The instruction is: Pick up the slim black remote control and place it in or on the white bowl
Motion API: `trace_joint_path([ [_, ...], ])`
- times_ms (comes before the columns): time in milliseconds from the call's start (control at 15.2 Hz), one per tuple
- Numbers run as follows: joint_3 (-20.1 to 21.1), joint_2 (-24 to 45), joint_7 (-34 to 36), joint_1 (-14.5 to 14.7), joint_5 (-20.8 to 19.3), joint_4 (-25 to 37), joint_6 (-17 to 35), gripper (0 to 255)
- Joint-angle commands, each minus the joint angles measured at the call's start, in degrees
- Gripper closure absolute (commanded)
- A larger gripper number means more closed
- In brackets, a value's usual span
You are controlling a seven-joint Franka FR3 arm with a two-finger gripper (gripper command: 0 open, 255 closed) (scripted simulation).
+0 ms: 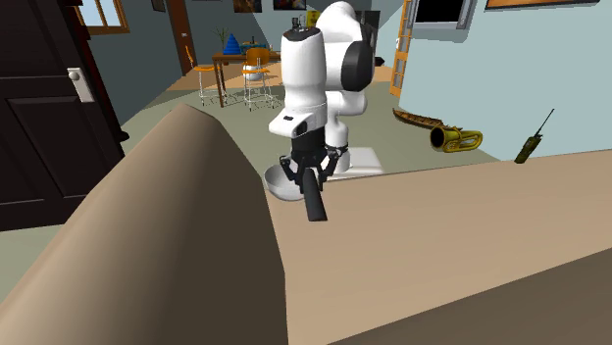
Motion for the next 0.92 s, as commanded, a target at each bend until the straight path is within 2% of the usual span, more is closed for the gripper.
trace_joint_path([
  [0,-0.02,-0.29,0.16,0.0,-0.08,1.33,-1.61,255],
  [66,-0.03,-0.31,0.17,-0.01,-0.09,1.43,-1.73,255],
  [396,-1.4,-10.92,-2.53,-0.9,-1.58,-13.87,2.92,255],
  [858,-3.71,-23.94,-6.3,-3.06,-4.43,-30.49,6.61,255],
])
